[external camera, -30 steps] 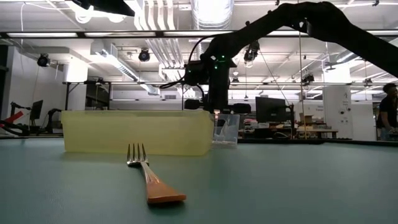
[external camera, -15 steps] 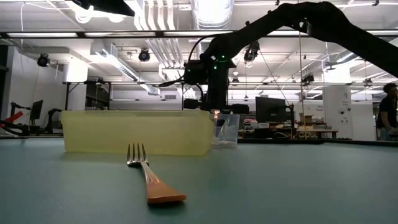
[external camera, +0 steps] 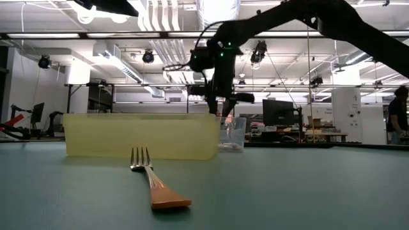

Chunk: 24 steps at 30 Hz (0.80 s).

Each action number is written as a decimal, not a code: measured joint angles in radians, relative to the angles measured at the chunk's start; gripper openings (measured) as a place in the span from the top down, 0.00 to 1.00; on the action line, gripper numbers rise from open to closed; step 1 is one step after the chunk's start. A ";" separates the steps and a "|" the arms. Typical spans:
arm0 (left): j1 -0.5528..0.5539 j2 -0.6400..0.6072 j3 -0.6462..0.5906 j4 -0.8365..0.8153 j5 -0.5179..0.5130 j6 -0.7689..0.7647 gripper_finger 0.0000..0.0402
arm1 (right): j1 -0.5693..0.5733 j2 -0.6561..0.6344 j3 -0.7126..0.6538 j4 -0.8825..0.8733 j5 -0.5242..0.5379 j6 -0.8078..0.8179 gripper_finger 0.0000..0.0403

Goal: Sort silverware by color (type)
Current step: Put the orange fork into the white bin

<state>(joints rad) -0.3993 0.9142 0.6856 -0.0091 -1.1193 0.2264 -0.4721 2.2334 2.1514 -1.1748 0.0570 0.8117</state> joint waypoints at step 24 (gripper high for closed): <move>-0.102 0.047 0.000 0.194 0.353 -0.212 0.73 | 0.506 -0.579 -0.559 0.185 0.374 -0.373 0.86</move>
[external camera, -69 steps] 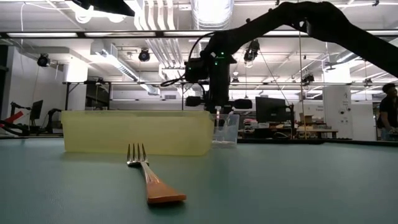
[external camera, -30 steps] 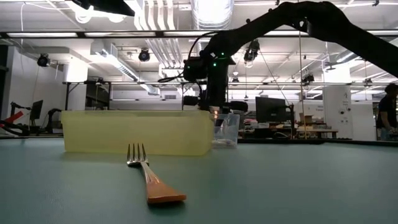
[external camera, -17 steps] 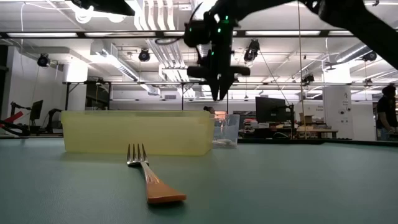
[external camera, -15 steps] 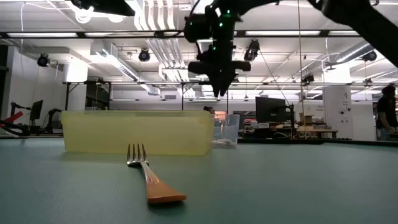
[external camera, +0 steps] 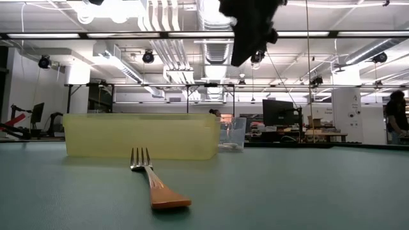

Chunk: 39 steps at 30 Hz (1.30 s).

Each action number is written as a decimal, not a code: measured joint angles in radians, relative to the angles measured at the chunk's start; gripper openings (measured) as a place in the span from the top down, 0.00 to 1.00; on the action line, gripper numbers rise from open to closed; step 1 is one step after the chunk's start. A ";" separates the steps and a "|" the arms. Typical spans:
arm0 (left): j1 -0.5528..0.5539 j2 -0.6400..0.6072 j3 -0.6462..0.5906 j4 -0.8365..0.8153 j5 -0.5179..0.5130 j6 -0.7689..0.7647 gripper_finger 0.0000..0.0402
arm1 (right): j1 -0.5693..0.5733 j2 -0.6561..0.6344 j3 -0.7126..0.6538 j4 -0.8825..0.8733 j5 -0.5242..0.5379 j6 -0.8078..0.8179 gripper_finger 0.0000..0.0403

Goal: Sort silverware by color (type)
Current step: Put the orange fork into the white bin

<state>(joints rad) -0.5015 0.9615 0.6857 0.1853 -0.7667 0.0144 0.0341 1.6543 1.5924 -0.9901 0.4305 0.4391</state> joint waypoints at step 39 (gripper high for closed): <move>-0.019 0.896 0.976 -0.871 0.090 -1.287 0.73 | 0.420 -0.547 -0.775 0.607 0.014 -0.299 0.86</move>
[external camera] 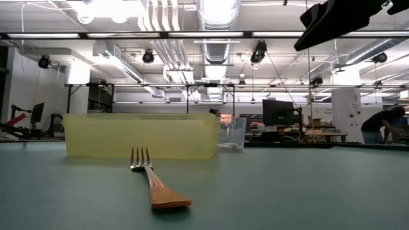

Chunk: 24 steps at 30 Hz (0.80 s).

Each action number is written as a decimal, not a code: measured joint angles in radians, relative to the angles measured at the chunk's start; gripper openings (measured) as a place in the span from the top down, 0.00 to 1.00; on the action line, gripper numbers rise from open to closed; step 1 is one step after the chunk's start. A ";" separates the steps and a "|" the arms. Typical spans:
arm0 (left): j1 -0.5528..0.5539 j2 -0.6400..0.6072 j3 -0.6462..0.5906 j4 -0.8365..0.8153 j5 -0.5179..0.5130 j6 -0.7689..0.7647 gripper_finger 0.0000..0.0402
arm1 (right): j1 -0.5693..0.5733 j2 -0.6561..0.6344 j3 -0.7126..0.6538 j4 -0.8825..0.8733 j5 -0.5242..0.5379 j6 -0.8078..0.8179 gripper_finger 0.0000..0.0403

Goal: Sort silverware by color (type)
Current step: Put the orange fork into the white bin

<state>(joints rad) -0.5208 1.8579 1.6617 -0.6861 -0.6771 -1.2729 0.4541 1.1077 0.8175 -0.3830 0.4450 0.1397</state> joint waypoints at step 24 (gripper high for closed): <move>0.149 0.555 0.691 -0.335 0.221 -0.046 0.73 | 0.012 -0.276 -0.128 0.132 -0.083 -0.023 0.86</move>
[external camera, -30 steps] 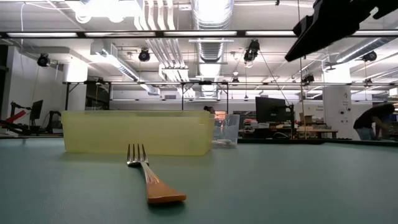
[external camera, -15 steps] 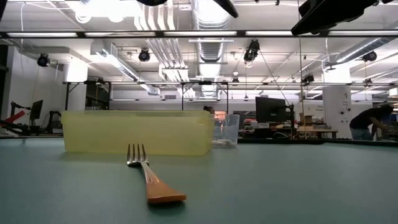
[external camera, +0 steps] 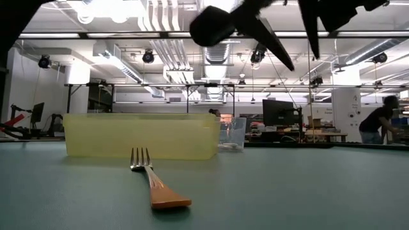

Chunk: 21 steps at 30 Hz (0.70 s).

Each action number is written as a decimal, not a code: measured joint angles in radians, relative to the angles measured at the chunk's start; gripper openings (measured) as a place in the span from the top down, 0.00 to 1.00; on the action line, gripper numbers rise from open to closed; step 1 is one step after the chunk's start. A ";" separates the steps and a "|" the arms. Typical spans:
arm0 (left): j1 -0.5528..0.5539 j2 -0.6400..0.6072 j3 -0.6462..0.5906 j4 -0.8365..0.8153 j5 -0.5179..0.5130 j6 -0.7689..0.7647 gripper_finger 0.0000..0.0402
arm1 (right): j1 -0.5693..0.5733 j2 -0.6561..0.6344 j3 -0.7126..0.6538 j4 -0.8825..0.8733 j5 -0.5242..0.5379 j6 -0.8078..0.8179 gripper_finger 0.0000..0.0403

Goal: Sort silverware by color (type)
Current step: Put the orange fork into the white bin

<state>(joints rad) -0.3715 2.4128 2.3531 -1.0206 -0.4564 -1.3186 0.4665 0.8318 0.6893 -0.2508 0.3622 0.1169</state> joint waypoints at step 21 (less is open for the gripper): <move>0.001 0.012 -0.110 -0.063 0.083 -0.121 0.73 | 0.027 0.022 -0.018 0.002 -0.004 -0.005 0.86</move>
<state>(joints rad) -0.3707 2.4252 2.2433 -1.0833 -0.3737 -1.4398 0.4931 0.8536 0.6716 -0.2487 0.3586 0.1116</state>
